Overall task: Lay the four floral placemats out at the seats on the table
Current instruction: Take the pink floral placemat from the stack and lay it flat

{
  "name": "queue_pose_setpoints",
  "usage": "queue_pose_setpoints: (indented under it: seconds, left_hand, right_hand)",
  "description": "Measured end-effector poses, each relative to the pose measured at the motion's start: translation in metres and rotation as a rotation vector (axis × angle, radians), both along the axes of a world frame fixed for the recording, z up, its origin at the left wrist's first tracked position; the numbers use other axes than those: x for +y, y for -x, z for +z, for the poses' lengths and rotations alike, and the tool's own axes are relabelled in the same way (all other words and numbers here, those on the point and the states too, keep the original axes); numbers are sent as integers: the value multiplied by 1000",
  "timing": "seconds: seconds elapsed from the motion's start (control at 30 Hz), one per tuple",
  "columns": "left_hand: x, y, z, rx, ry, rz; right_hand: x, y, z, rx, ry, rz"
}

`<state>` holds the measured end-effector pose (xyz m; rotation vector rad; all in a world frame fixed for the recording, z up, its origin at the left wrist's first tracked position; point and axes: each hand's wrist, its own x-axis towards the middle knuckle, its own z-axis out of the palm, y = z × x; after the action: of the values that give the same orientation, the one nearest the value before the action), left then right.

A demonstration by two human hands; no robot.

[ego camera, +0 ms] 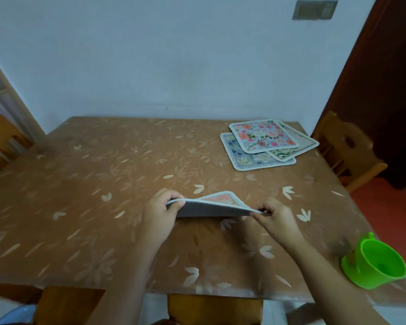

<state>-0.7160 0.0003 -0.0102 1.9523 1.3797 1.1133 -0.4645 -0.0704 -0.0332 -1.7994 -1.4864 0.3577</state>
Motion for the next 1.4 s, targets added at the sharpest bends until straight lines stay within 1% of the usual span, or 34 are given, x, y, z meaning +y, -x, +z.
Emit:
queue_pose_setpoints:
  seconds: [0.1, 0.2, 0.3, 0.43, 0.6, 0.67, 0.77, 0.87, 0.97, 1.1, 1.17, 1.27, 1.4]
  left_hand:
    - [7, -11, 12, -60, 5, -23]
    - [18, -20, 25, -69, -34, -60]
    - [29, -28, 36, -109, -20, -95]
    - [50, -44, 50, -107, 8, -126]
    - [80, -66, 62, -88, 53, -117]
    - [91, -74, 67, -128, 24, -113]
    - [101, -87, 72, -184, -67, -88]
    - [102, -92, 56, -211, -152, -70]
    - [93, -91, 12, -132, -143, -87]
    - [61, -78, -68, 4, 63, -108]
    - [42, -65, -105, 108, 120, -150]
    - [16, -49, -144, 252, 113, -232]
    - [-4, -42, -163, 328, 125, -255]
  right_hand:
    - [0, -10, 19, -65, -62, -40]
    - [-1, -22, 40, -155, -107, -44]
    - [-3, -31, 62, -192, -150, -34]
    - [8, -44, 79, -149, -140, -38]
    - [35, -59, 89, -94, -168, -137]
    - [46, -62, 92, -105, -231, -173]
    - [59, -66, 94, -171, -348, -218]
    - [62, -71, 82, -221, -420, -219]
    - [52, -75, 43, -194, -341, -168]
    - [24, -70, -31, -61, -79, -125]
    - [9, -66, -63, -9, 80, -78]
    - [-12, -61, -98, 11, 250, 2]
    - [-27, -52, -125, 10, 346, 65]
